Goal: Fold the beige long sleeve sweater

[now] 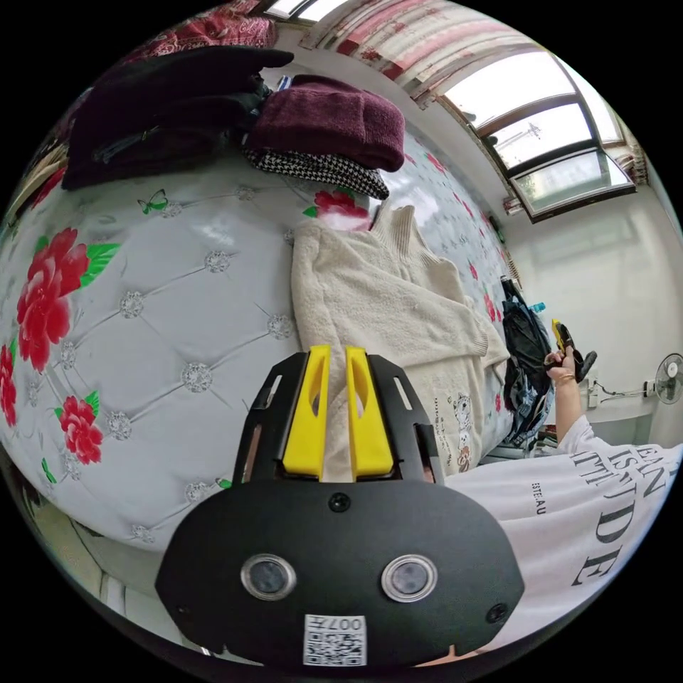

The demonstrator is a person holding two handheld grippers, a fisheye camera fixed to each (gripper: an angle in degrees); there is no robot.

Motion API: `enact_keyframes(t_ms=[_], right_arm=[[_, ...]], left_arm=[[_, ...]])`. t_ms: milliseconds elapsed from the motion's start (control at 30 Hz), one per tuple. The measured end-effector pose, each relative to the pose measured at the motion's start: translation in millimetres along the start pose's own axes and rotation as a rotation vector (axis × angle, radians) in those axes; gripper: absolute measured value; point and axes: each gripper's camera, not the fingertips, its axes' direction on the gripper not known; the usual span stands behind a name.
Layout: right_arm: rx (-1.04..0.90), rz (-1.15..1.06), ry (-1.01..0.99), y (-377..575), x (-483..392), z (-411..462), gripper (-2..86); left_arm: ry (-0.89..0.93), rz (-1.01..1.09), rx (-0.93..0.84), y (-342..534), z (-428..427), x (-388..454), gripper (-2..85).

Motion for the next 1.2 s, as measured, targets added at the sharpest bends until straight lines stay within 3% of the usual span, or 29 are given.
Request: enact_keyframes(t_ms=[167, 367, 533, 633, 667, 733, 833, 900, 933, 1000, 1100, 1200], right_arm=[[-0.182, 0.443, -0.242, 81, 86, 30, 10.7], [-0.078, 0.915, -0.491, 154, 152, 52, 14.0], [0.000, 1.027, -0.448, 141, 167, 73, 11.9], [0.205, 1.135, -0.396, 136, 182, 59, 5.9], [0.306, 1.095, -0.347, 125, 181, 44, 3.6], [0.323, 0.932, -0.338, 94, 174, 28, 1.8], [0.200, 0.653, -0.230, 52, 149, 14, 0.7], [0.148, 0.692, -0.183, 54, 150, 18, 0.4], [0.115, 0.816, -0.186, 62, 156, 24, 0.3], [0.156, 0.895, -0.248, 64, 153, 27, 0.2], [0.116, 0.536, -0.214, 16, 83, 27, 0.1], [0.004, -0.008, -0.256, -16, -41, 33, 0.1]], left_arm=[[-0.017, 0.067, -0.055, -4, 11, 7, 5.3], [-0.051, 0.046, -0.135, -9, 16, -10, 5.4], [-0.142, 0.092, -0.202, -26, 23, -5, 5.2], [-0.155, 0.084, -0.208, -29, 22, -6, 4.7], [-0.152, 0.078, -0.206, -30, 21, -8, 4.7], [-0.138, 0.052, -0.198, -29, 18, -14, 4.4], [-0.125, 0.018, -0.195, -27, 18, -24, 4.3], [-0.103, 0.004, -0.193, -26, 20, -29, 4.3], [-0.090, -0.002, -0.196, -26, 21, -32, 4.3], [-0.087, -0.001, -0.191, -28, 21, -33, 4.2], [-0.073, 0.017, -0.162, -31, 15, -31, 4.3], [-0.068, 0.051, -0.134, -29, 6, -28, 4.5]])
